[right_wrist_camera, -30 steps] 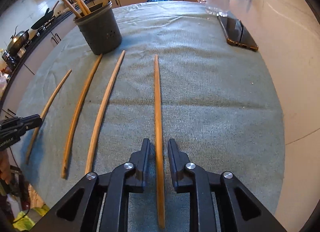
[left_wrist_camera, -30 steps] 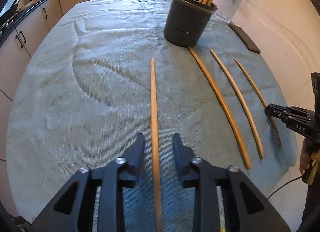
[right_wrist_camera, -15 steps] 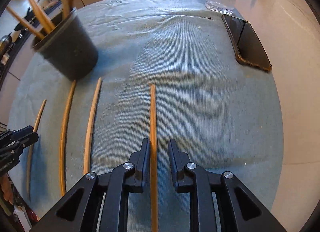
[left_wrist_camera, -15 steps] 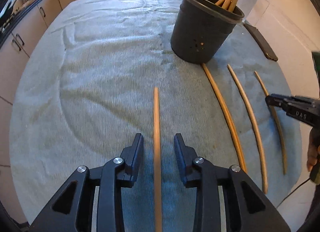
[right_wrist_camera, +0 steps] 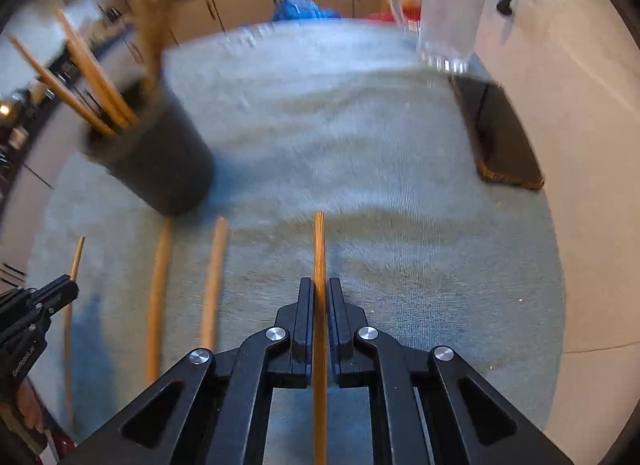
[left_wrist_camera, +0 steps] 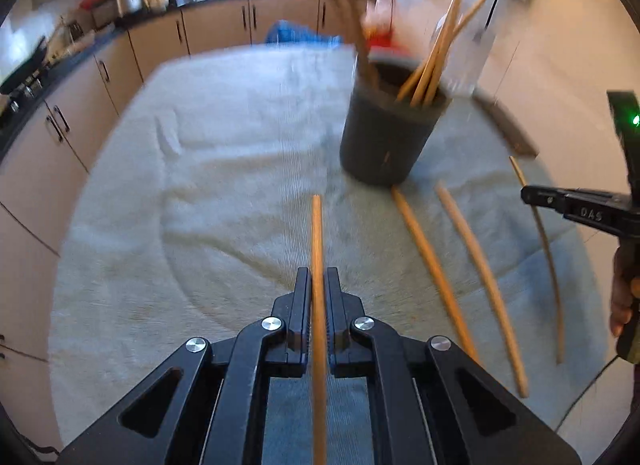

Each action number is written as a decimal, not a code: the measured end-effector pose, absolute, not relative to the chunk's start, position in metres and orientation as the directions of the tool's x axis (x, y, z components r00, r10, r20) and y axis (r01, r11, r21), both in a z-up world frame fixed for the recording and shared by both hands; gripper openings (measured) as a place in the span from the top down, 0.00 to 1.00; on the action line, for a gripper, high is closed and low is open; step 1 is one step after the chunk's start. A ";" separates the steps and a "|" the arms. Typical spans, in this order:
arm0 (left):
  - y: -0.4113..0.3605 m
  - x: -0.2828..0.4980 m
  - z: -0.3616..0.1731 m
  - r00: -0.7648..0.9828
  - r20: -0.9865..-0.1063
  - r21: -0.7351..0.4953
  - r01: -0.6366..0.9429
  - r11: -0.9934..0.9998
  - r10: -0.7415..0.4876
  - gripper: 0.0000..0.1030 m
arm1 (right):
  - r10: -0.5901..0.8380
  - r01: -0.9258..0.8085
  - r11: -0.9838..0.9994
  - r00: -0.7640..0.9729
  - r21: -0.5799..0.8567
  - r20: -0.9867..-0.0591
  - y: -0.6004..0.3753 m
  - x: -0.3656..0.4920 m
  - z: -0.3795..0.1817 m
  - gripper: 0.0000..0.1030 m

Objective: Organize utensils
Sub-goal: 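Lift both chopsticks upright, lower them into the grey holder, open both tools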

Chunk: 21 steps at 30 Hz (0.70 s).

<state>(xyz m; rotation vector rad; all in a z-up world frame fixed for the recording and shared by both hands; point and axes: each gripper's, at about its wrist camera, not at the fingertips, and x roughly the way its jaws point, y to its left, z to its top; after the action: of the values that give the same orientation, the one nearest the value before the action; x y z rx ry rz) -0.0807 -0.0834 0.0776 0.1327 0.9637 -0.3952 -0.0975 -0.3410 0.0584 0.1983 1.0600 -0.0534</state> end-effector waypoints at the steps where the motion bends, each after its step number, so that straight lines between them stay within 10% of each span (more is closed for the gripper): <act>1: -0.079 -0.088 0.090 0.532 -0.797 -0.072 0.387 0.919 -0.286 0.94 | 0.056 0.134 0.980 0.521 0.147 -0.851 -0.341 -0.106 0.070 0.93; 21: -0.033 -0.221 0.172 0.769 -0.511 -0.041 0.425 0.904 -0.385 0.94 | 0.031 0.029 0.995 0.808 0.093 -0.588 -0.295 -0.258 0.178 0.93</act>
<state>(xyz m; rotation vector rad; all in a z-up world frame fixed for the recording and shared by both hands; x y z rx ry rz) -0.2214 -0.0327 0.1716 0.0788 0.5372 -0.4399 -0.2576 -0.2950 0.1775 0.0993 0.6302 0.0012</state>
